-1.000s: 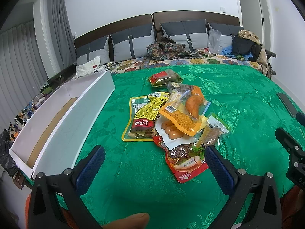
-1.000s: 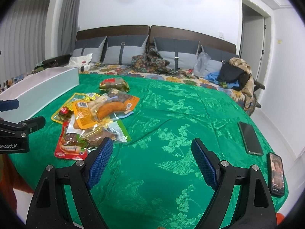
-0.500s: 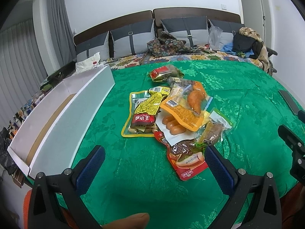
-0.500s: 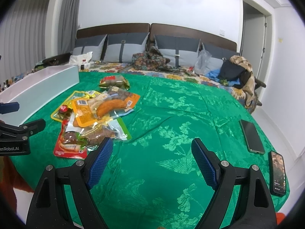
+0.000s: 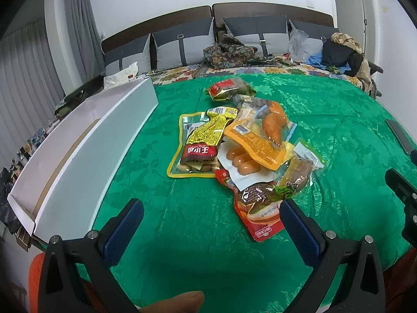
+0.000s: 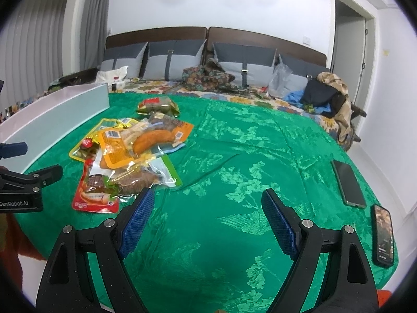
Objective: Organize snacks
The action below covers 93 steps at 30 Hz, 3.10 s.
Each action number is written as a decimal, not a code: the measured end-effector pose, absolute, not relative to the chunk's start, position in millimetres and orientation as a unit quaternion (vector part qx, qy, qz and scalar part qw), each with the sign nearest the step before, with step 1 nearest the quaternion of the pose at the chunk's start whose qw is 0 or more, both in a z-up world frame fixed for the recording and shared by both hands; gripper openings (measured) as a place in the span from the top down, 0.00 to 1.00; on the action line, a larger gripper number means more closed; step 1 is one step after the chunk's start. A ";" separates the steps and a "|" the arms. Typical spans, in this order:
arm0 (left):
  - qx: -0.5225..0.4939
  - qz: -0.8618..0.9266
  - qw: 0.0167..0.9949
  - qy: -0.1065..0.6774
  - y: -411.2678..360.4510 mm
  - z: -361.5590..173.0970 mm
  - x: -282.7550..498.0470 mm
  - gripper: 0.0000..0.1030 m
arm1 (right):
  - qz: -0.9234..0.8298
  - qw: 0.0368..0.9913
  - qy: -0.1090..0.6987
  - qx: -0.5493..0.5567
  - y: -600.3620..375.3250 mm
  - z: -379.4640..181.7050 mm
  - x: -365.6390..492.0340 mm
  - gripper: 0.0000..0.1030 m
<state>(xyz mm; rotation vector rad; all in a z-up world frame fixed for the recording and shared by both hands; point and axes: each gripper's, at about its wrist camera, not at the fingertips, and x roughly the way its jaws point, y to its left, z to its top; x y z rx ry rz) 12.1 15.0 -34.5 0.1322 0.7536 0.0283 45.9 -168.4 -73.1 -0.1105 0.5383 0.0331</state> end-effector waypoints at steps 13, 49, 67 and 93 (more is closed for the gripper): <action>0.048 0.023 0.907 0.418 32.9 -64.0 26.6 0.00 | 0.018 0.960 0.276 -0.049 -169.6 -75.5 49.2 0.16; 0.003 -0.015 0.876 0.482 71.5 -113.0 57.4 0.00 | 0.011 0.907 0.420 -0.027 -177.8 -140.6 82.4 0.16; 0.012 -0.034 0.864 0.502 75.5 -112.2 58.1 0.00 | 0.017 0.909 0.417 -0.012 -178.1 -144.6 83.8 0.15; 0.016 -0.044 0.871 0.489 93.4 -112.5 46.1 0.00 | 0.047 0.893 0.427 -0.136 -109.7 -133.6 176.9 0.17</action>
